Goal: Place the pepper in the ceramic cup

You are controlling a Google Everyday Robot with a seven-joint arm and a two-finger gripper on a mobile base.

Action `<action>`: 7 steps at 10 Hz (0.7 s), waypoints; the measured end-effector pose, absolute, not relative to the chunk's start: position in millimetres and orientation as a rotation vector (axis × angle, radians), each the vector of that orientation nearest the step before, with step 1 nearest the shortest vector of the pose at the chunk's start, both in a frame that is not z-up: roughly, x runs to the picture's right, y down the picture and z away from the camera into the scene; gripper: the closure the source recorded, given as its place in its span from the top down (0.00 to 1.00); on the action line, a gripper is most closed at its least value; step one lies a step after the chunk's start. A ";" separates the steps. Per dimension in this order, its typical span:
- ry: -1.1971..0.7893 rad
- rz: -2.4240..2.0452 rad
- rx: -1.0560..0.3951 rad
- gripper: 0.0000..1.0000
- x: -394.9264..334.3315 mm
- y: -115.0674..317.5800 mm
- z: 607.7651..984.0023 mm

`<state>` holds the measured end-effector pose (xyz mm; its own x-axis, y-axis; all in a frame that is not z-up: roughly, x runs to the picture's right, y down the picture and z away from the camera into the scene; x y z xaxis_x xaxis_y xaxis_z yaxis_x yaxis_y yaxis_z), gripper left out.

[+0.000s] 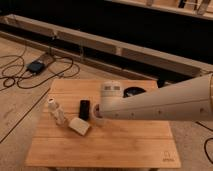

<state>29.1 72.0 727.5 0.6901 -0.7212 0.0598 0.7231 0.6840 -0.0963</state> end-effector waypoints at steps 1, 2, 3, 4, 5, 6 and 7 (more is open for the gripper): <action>-0.016 -0.806 -0.117 0.71 28.6 72.6 728.6; -0.017 -0.803 -0.118 0.71 28.0 72.9 729.1; -0.018 -0.798 -0.122 0.71 28.1 73.3 729.5; -0.021 -0.786 -0.127 0.71 29.1 72.9 729.4; -0.025 -0.770 -0.133 0.71 31.2 72.1 729.7; -0.037 -0.750 -0.142 0.71 32.0 72.3 730.5; -0.044 -0.731 -0.150 0.71 34.3 72.4 731.3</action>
